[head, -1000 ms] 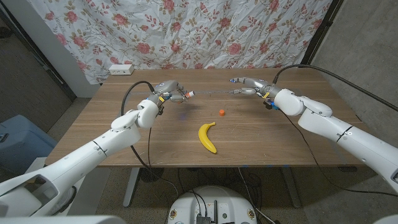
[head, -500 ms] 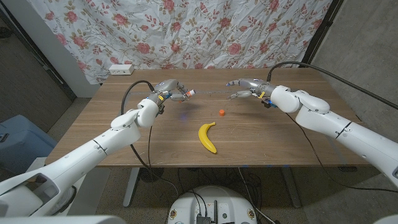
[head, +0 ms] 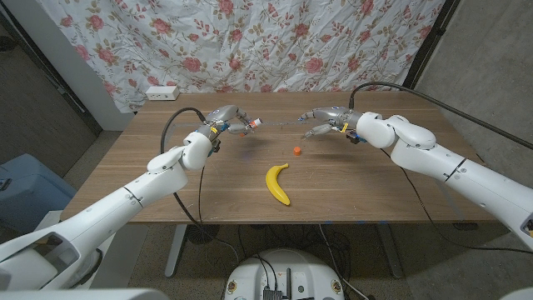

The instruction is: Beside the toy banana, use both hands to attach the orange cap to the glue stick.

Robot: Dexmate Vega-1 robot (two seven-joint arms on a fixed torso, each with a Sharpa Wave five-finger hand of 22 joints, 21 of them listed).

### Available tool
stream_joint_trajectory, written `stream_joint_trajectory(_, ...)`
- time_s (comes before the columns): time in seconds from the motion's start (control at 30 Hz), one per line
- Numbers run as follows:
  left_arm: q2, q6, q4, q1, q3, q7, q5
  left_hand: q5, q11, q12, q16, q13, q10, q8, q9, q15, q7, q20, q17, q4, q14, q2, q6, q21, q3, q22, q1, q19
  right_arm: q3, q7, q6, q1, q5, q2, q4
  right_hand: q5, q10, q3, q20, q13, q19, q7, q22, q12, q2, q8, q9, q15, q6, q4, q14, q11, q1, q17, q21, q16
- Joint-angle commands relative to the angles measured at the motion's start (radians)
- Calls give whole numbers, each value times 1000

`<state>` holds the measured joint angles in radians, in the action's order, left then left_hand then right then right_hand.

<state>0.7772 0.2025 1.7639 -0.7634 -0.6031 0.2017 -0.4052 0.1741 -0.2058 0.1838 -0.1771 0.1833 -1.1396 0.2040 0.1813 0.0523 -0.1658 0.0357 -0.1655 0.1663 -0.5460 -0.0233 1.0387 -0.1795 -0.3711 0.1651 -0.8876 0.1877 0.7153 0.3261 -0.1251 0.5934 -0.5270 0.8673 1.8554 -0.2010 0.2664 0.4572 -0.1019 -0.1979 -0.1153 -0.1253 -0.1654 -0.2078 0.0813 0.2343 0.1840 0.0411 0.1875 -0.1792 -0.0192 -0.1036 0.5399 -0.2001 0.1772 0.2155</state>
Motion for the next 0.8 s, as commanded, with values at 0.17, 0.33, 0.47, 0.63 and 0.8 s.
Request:
stream_joint_trajectory(0.17,-2,-43,-28,6,8,3,43,6,-18,4,3,5,-17,0,7,131,6,44,-1,-5,8,13,126,0,3,2,2,-5,47,112,-40,-30,-123,-29,17,4,24,12,-4,-4,-17,-4,-2,-10,10,10,5,3,17,-2,30,-12,29,0,9,14)
stream_joint_trajectory(0.33,-1,-51,-32,15,7,-10,52,6,-18,4,2,6,-17,-1,7,130,7,44,-2,-6,10,14,127,-1,4,2,3,-4,59,124,-28,-39,-140,-42,2,6,36,13,-3,-3,-25,-4,-2,-12,14,12,5,0,26,-1,42,-11,38,0,11,17)
stream_joint_trajectory(0.47,2,-59,-37,22,6,-18,56,6,-18,4,2,6,-16,-1,7,130,6,45,-2,-6,10,14,126,-1,5,2,4,-5,69,128,-18,-44,-159,-50,-8,8,49,14,-3,-3,-31,-8,-2,-14,16,15,5,-4,39,1,50,-16,44,0,13,19)
stream_joint_trajectory(0.63,3,-63,-40,29,2,-28,55,5,-18,4,1,6,-16,0,7,129,7,45,-2,-7,11,14,128,-1,6,2,6,-5,81,146,-3,-57,-178,-60,-23,9,63,17,0,-3,-37,-12,-2,-16,17,15,5,-6,45,2,58,-20,52,0,14,21)
stream_joint_trajectory(0.8,2,-61,-40,29,2,-27,55,6,-18,5,0,6,-17,-1,7,128,7,45,-2,-7,12,15,127,-2,6,2,7,-5,89,148,6,-64,-196,-70,-38,10,74,18,1,-2,-37,-14,-2,-17,18,16,5,-10,52,2,64,-23,60,0,13,23)
